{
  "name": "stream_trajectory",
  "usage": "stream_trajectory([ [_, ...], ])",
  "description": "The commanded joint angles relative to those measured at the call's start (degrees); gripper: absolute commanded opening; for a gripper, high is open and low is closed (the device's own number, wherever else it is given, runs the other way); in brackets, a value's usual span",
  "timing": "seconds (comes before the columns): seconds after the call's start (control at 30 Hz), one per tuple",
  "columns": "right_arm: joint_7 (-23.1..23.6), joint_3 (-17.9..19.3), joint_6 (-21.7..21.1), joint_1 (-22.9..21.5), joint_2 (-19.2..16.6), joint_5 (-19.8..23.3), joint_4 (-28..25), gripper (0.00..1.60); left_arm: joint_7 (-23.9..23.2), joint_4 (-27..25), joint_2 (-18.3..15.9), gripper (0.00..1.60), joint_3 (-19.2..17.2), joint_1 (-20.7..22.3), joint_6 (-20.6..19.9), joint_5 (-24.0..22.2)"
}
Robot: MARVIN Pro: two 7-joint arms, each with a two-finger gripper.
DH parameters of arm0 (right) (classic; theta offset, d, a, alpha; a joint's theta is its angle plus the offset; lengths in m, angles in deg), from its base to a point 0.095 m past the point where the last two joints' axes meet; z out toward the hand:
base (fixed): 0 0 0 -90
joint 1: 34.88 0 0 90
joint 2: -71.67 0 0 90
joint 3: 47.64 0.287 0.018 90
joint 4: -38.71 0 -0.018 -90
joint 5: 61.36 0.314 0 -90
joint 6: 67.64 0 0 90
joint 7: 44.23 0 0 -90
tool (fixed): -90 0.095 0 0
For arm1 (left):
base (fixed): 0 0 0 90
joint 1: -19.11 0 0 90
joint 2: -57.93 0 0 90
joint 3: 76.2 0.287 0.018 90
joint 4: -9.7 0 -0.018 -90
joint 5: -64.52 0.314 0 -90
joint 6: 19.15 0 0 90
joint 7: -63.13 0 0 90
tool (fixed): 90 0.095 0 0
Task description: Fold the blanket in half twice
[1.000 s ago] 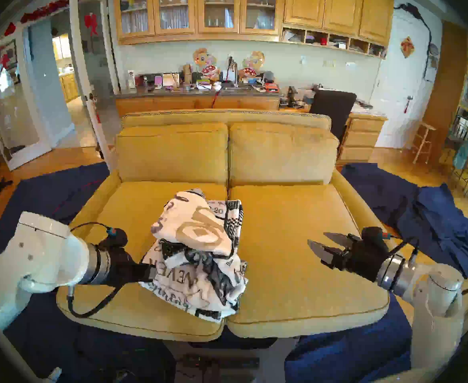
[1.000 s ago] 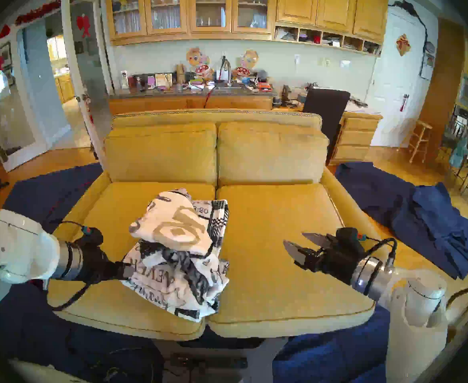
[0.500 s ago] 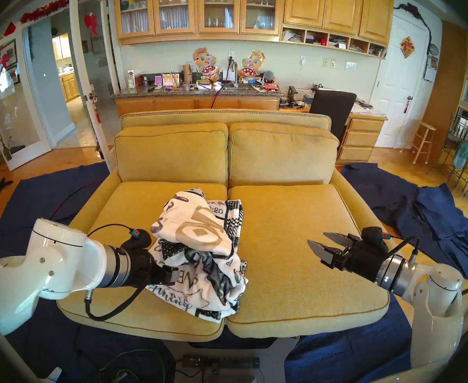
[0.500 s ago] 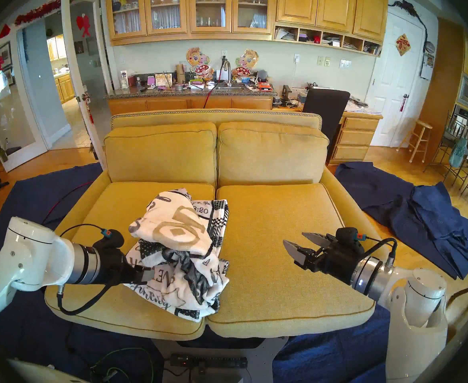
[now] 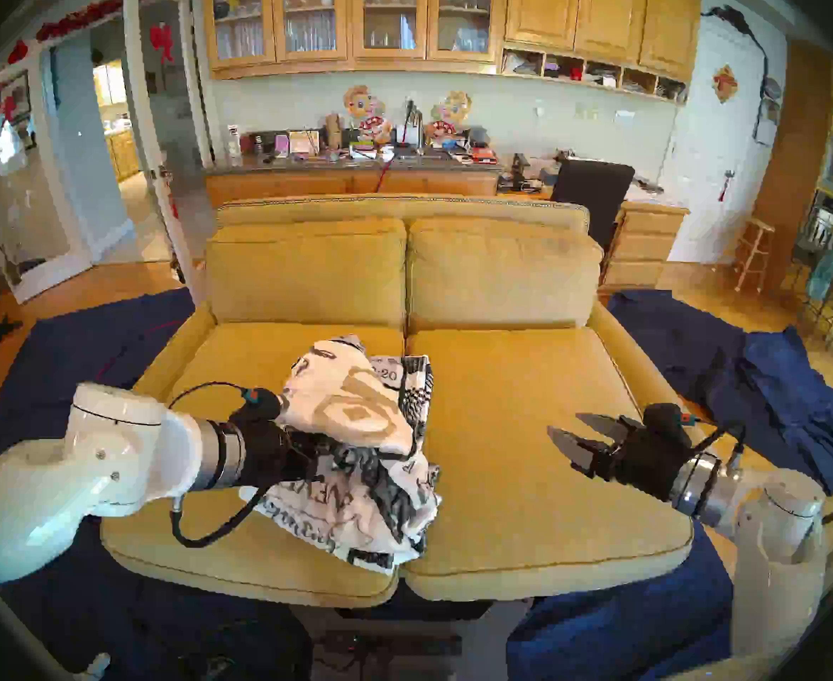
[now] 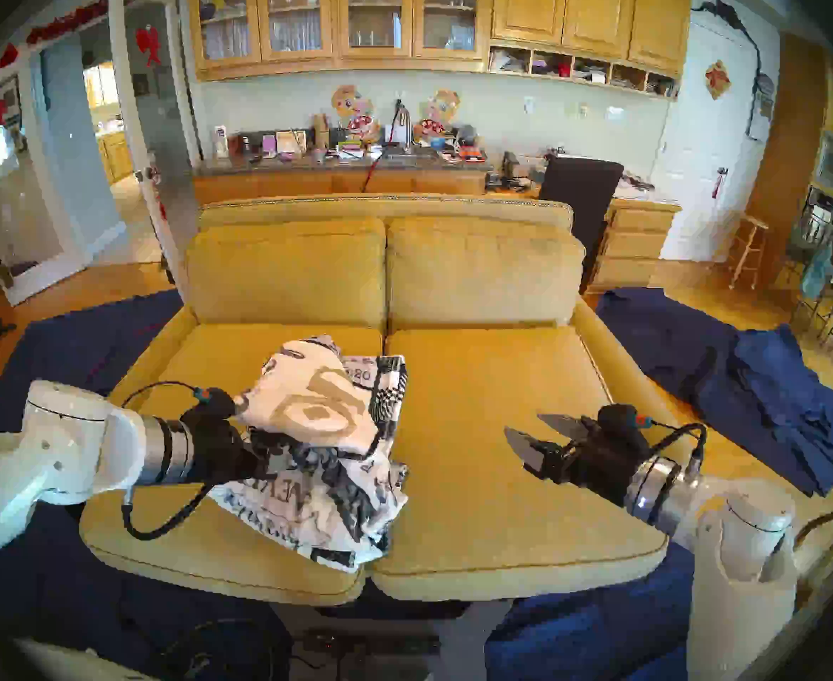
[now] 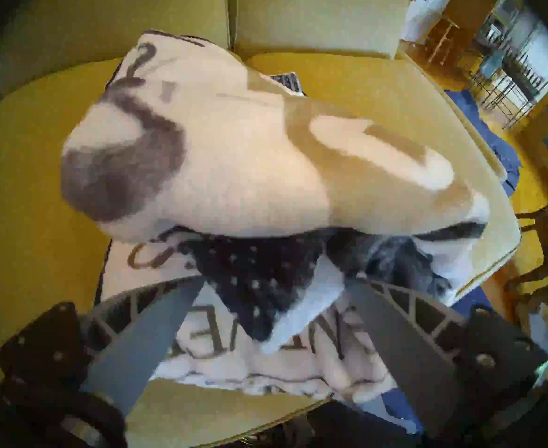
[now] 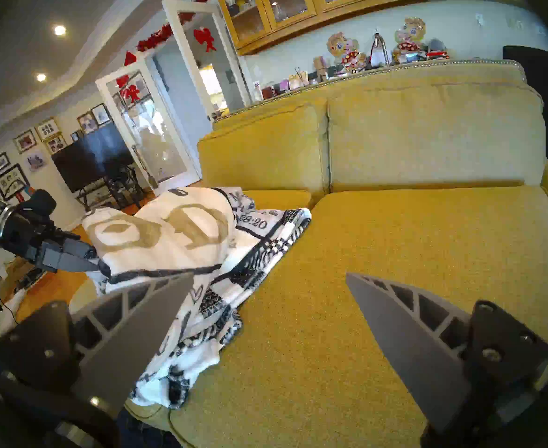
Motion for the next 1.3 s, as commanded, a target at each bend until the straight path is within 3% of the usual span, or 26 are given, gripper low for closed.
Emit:
stream_trajectory([
  [0.0,0.1,0.2,0.3,-0.8,-0.1,0.3,-1.1,1.6,-1.4,0.9,1.0,1.59,2.2,6.6,2.6,2.3],
  [0.23,0.1,0.1,0.3,-0.8,-0.1,0.3,-1.1,1.6,-1.9,1.7,3.7,1.6,3.9,9.2,4.2,3.9],
  [0.27,0.1,0.1,0.3,-0.8,-0.2,0.3,-1.1,1.6,-1.9,2.1,4.3,1.6,5.1,11.2,4.2,4.0],
  [0.33,0.1,0.1,0.3,-0.8,-0.2,0.3,-1.0,1.6,-2.0,1.5,5.0,1.6,4.4,10.5,5.0,4.5],
  [0.5,0.1,0.1,0.3,-0.7,-0.2,0.2,-0.9,1.6,-2.7,0.8,7.8,1.6,6.7,14.5,6.0,5.3],
  [0.57,0.1,0.1,0.2,-0.7,-0.2,0.2,-0.9,1.6,-2.7,0.4,8.3,1.6,6.5,14.0,6.3,5.5],
  [1.27,0.2,0.0,0.2,-0.7,-0.2,0.0,-0.6,1.6,-3.0,3.1,22.4,1.6,22.0,25.3,8.3,9.6],
])
